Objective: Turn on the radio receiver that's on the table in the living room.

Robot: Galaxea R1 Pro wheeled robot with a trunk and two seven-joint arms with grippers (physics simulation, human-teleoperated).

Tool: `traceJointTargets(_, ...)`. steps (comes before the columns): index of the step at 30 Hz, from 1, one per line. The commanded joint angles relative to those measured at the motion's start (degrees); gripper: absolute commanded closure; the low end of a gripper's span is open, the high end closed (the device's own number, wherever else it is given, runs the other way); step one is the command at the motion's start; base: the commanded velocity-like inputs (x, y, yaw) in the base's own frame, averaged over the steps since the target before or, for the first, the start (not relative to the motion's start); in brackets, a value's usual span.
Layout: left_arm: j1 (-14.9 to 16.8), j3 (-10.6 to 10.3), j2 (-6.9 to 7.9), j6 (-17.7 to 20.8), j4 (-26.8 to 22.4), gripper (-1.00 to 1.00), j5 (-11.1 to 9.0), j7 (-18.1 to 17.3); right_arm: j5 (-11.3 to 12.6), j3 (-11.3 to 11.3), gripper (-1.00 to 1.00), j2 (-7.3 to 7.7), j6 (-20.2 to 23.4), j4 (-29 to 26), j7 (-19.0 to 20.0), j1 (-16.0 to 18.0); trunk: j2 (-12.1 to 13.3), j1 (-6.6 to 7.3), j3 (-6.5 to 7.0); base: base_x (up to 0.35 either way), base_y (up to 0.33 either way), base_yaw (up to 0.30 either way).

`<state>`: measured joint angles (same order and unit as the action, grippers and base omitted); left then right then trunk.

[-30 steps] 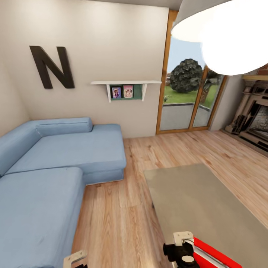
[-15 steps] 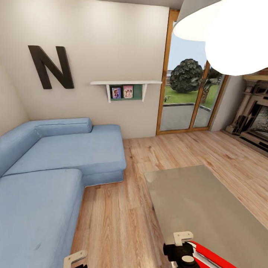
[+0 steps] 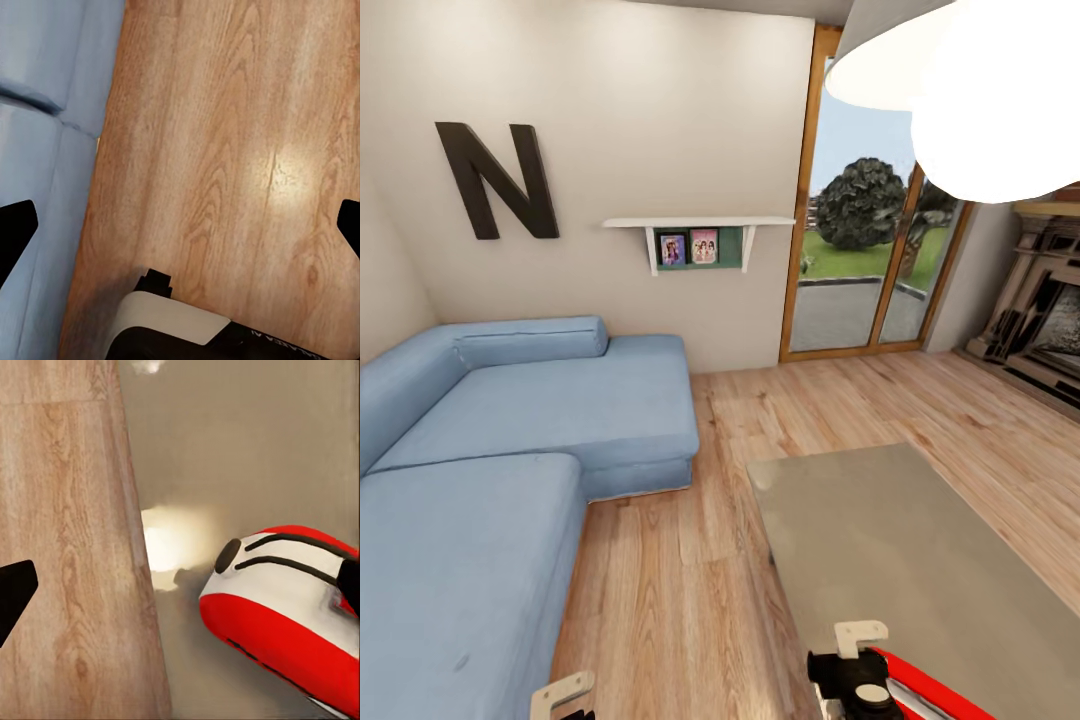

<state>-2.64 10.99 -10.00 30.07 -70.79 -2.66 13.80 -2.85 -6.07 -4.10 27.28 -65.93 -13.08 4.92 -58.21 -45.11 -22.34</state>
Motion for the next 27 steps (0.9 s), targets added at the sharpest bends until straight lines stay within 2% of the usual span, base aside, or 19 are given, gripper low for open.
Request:
traceJointTargets(1, 0.0, 0.0, 0.00, 0.0, 0.0, -1.00, 0.0, 0.0, 0.0, 0.7, -1.00, 0.13, 0.0, 0.0, 0.0, 0.0, 0.0, 0.00, 0.00, 0.000, 0.000, 0.000)
traceJointTargets(3, 0.0, 0.0, 0.00, 0.0, 0.0, -1.00, 0.0, 0.0, -0.3, 4.8, -1.00, 1.06, 0.0, -0.1, 0.0, 0.0, 0.0, 0.00, 0.00, 0.000, 0.000, 0.000)
traceJointTargets(5, 0.0, 0.0, 0.00, 0.0, 0.1, -1.00, 0.0, 0.0, -0.4, 6.7, -1.00, 1.67, 0.1, -0.1, 0.0, 0.0, 0.0, 0.00, 0.00, 0.000, 0.000, 0.000)
traceJointTargets(7, 0.0, 0.0, 0.00, 0.0, 0.2, -1.00, 0.0, 0.0, -0.7, 8.3, -1.00, 3.34, 0.1, 0.0, 0.0, 0.0, 0.0, 0.00, 0.00, 0.000, 0.000, 0.000)
traceJointTargets(10, 0.0, 0.0, 0.00, -0.1, 0.5, -1.00, 0.0, 0.0, -0.6, 8.9, -1.00, 5.24, 0.1, 0.4, 0.1, 0.0, 0.0, 0.00, 0.00, 0.000, 0.000, 0.000)
traceJointTargets(13, 0.0, 0.0, 0.00, -0.1, 0.8, -1.00, -0.1, 0.0, -0.6, 9.1, -1.00, 6.40, 0.1, 1.4, 0.2, 0.0, 0.0, 0.00, 0.00, 0.000, 0.000, 0.000)
traceJointTargets(27, 0.0, 0.0, 0.00, -0.1, 1.0, -1.00, -0.1, 0.0, -0.5, 9.0, -1.00, 6.74, 0.0, 4.7, 0.2, 0.3, 0.0, 0.00, 0.00, 0.000, 0.000, 0.000)
